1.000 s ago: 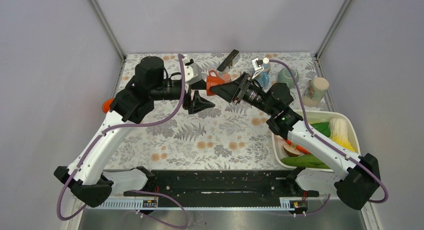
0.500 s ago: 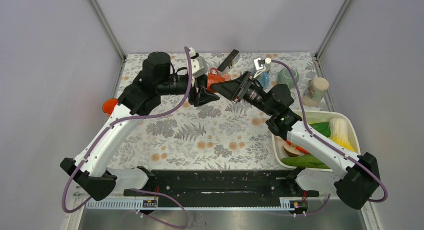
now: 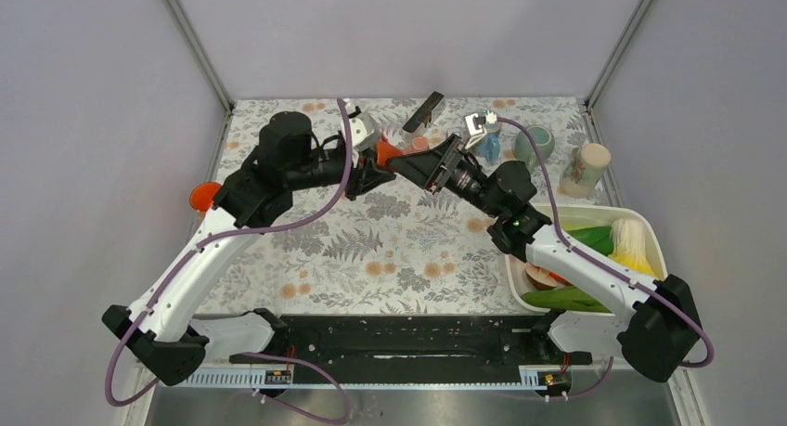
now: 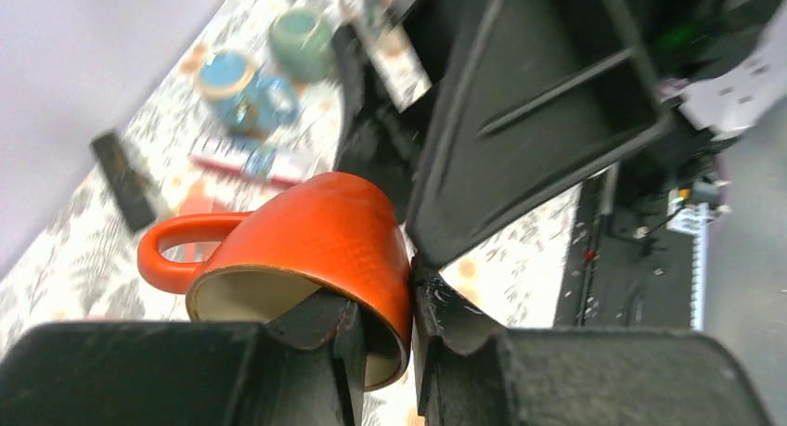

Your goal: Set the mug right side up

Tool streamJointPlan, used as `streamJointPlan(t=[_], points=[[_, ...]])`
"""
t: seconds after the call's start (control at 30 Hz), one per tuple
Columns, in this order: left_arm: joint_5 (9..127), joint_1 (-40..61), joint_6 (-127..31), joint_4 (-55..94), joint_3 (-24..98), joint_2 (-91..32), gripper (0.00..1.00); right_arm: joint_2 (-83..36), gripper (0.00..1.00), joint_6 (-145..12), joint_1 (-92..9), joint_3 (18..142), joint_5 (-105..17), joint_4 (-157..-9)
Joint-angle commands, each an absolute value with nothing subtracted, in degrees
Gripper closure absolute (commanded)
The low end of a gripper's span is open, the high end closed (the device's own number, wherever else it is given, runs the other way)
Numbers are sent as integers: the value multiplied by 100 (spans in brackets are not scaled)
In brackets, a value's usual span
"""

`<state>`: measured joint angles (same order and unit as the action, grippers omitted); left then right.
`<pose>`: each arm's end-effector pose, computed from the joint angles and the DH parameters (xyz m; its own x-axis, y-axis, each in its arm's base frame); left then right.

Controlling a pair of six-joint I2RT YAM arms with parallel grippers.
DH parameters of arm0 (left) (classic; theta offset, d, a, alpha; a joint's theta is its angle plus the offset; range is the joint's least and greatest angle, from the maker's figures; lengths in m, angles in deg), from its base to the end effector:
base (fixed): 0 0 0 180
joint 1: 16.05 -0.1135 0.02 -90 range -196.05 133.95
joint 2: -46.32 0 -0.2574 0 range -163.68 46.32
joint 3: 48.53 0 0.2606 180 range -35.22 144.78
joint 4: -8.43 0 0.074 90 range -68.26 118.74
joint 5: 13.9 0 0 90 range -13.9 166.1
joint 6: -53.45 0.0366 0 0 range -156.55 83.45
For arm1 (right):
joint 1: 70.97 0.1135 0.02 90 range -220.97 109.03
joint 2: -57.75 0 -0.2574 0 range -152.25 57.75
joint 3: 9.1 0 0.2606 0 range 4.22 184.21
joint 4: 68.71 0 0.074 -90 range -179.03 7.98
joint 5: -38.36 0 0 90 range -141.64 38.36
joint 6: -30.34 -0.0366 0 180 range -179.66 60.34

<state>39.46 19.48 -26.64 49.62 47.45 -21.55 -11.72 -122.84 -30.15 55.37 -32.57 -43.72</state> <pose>0.1937 -0.1651 0.4513 -0.0198 0.1838 -0.9828 0.9570 0.2879 0.0346 0.2127 0.1995 0.3690 -0.6420 0.5600 -0.5237 -0.6145 0.0327 0.7883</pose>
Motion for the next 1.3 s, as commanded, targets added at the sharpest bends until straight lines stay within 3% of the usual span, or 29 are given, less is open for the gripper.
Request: streamJointPlan(t=[0.0, 0.23, 0.4, 0.6, 1.27], points=[[5930, 1853, -2259, 5463, 4344, -1884, 100, -834, 1, -11457, -3018, 5291, -4156, -5157], [6254, 1244, -1853, 6403, 3985, -2148, 100, -884, 1, -10786, -3060, 5198, -4545, -5793], [7059, -195, -1021, 6895, 4019, -3098, 100, -899, 1, -9621, -3055, 5563, -4859, -7336], [7295, -1435, -394, 7238, 4539, -4559, 100, -887, 1, -9292, -3056, 5423, -4645, -7632], [7232, -2461, 601, 6859, 4613, -6240, 100, -844, 1, -9138, -3055, 5241, -4842, -8159]])
